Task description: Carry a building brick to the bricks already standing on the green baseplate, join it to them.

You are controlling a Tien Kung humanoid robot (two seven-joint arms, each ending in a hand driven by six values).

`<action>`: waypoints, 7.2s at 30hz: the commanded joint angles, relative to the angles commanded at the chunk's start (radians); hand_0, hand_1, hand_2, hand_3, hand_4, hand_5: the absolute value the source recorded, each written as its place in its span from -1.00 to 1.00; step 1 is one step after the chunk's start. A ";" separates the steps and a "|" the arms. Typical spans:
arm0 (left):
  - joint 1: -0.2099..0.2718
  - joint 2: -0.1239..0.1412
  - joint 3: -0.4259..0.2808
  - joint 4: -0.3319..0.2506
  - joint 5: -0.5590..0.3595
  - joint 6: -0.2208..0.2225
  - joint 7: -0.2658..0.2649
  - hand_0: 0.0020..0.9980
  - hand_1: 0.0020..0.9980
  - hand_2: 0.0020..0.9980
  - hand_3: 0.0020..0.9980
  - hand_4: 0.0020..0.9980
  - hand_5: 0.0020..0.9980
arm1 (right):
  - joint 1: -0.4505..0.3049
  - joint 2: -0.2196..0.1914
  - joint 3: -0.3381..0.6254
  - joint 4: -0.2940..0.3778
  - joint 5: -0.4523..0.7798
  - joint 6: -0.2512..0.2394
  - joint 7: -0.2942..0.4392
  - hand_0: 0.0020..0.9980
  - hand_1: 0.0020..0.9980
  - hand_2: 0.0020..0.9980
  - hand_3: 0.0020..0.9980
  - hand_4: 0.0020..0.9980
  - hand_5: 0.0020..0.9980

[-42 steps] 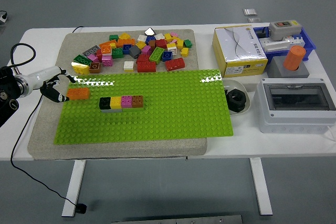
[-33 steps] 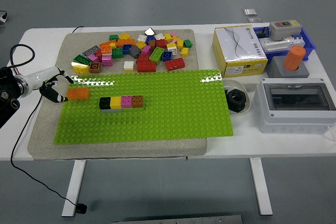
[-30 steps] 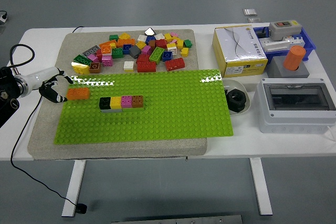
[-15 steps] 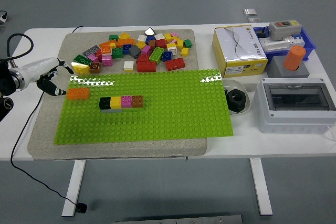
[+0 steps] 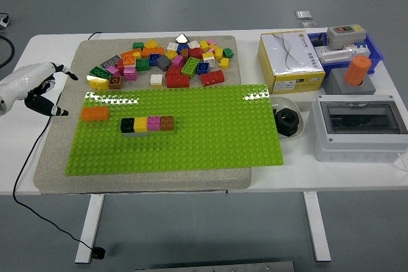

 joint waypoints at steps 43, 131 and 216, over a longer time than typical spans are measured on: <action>-0.259 -0.096 0.466 0.388 -0.158 0.162 -0.115 -0.82 -1.00 -1.00 0.48 1.00 -0.89 | 0.014 0.005 0.034 0.000 -0.041 0.003 -0.007 0.26 -0.06 0.25 0.42 0.46 0.77; -0.367 -0.337 0.562 0.833 -0.414 0.063 -0.140 -0.83 -1.00 -1.00 -0.16 0.20 -1.00 | 0.033 0.000 -0.037 0.000 -0.011 -0.006 0.028 0.26 -0.07 0.23 0.43 0.48 0.78; -0.378 -0.328 0.526 0.137 -0.423 0.004 0.515 -0.83 -1.00 -1.00 -0.20 0.08 -1.00 | -0.053 0.005 -0.020 0.000 0.009 -0.005 0.042 0.26 -0.13 0.18 0.43 0.47 0.82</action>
